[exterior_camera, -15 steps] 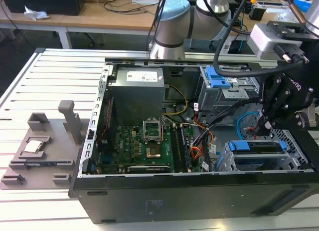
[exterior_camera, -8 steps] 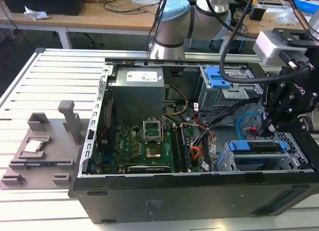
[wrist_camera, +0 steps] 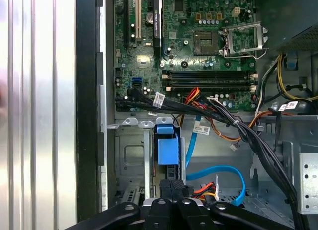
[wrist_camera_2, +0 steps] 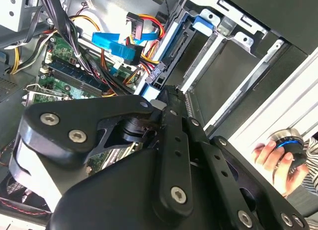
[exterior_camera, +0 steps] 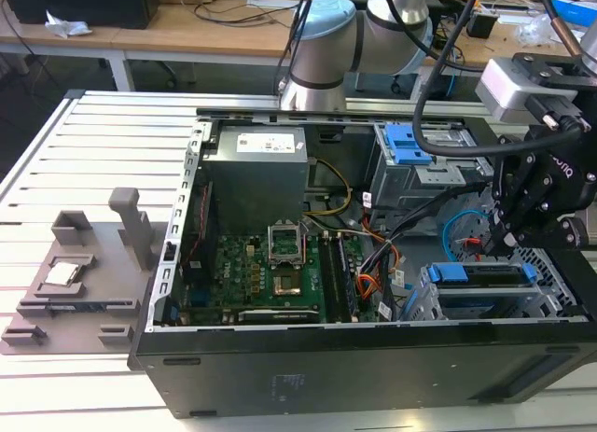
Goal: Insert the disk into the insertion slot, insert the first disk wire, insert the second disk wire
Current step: 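Insert the first disk wire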
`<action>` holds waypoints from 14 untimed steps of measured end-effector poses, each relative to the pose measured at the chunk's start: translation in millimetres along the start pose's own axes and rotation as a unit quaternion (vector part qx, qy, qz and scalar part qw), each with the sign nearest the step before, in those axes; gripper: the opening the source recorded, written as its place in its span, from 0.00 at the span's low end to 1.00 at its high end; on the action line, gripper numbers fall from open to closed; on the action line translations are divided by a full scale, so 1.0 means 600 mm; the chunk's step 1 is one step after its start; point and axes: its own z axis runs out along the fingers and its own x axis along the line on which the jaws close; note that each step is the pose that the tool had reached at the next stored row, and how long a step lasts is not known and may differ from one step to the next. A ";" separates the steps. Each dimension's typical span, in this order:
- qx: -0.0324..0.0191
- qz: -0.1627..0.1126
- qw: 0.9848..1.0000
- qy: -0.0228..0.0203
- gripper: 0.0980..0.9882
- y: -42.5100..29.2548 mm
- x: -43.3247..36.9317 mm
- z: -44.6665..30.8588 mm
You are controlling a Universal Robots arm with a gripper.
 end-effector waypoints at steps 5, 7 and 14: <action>0.000 0.000 1.000 0.000 0.01 0.000 0.000 0.000; 0.000 0.000 1.000 0.000 0.02 0.000 0.000 0.000; 0.000 0.000 1.000 0.000 0.36 -0.001 0.000 0.000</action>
